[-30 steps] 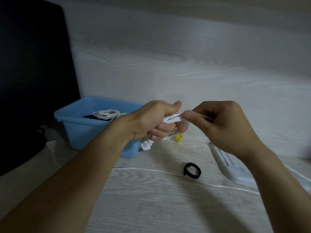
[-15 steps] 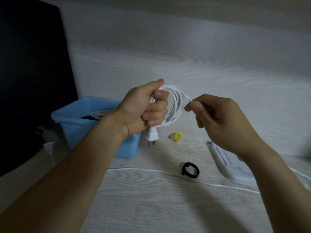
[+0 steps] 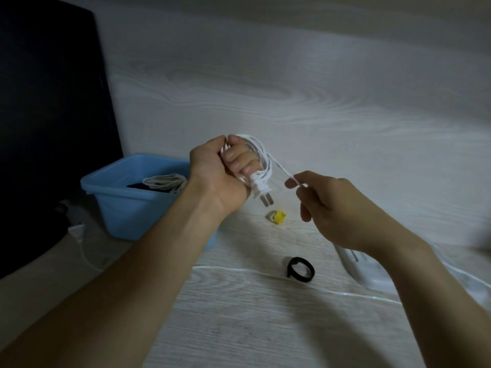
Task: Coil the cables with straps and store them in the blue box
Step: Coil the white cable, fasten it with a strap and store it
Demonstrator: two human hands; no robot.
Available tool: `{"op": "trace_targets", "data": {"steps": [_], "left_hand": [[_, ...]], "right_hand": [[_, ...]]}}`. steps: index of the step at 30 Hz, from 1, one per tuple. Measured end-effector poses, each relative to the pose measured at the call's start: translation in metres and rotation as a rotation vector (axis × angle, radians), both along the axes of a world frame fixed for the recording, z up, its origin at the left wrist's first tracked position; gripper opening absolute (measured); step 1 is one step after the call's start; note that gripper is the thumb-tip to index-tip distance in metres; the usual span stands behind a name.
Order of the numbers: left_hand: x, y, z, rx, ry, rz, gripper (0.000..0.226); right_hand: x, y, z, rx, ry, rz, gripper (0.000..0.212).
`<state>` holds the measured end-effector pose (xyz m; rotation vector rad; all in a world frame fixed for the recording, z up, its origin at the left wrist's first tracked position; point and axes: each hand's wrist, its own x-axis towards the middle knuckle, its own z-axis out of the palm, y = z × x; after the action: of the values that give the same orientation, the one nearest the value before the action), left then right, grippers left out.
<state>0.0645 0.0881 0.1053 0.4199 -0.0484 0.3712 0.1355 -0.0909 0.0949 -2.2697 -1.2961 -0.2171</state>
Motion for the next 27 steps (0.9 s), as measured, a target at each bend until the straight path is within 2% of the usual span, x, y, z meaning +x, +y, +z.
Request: {"op": "trace_targets", "data": {"steps": [4, 8, 12, 15, 17, 19, 22, 25, 27], "left_hand": [[0.003, -0.001, 0.004, -0.100, -0.040, 0.039, 0.043], [0.003, 0.010, 0.006, -0.120, -0.053, 0.124, 0.042], [0.004, 0.011, 0.009, -0.105, -0.037, 0.214, 0.041], [0.004, 0.003, 0.009, -0.008, -0.014, 0.235, 0.039], [0.005, -0.002, 0.008, 0.156, 0.019, 0.260, 0.033], [0.008, -0.007, 0.004, 0.411, 0.097, 0.364, 0.028], [0.009, -0.008, -0.004, 0.987, 0.178, 0.531, 0.023], [0.004, -0.009, -0.014, 1.527, 0.143, 0.328, 0.020], [0.000, -0.014, -0.019, 1.690, 0.184, 0.098, 0.021]], "right_hand": [[0.001, 0.001, -0.002, -0.090, 0.025, -0.045, 0.027], [-0.002, 0.001, -0.003, -0.154, 0.049, -0.045, 0.028], [-0.010, 0.008, -0.004, -0.175, 0.020, -0.032, 0.028], [-0.025, 0.020, -0.014, -0.235, -0.004, 0.046, 0.025], [-0.035, 0.026, -0.021, -0.248, -0.016, 0.110, 0.027], [-0.037, 0.028, -0.023, -0.219, -0.050, 0.134, 0.026], [-0.030, 0.023, -0.013, -0.119, -0.148, 0.121, 0.022], [-0.023, 0.013, -0.001, 0.021, -0.284, 0.102, 0.018], [-0.021, 0.006, 0.006, 0.058, -0.256, 0.059, 0.013]]}}
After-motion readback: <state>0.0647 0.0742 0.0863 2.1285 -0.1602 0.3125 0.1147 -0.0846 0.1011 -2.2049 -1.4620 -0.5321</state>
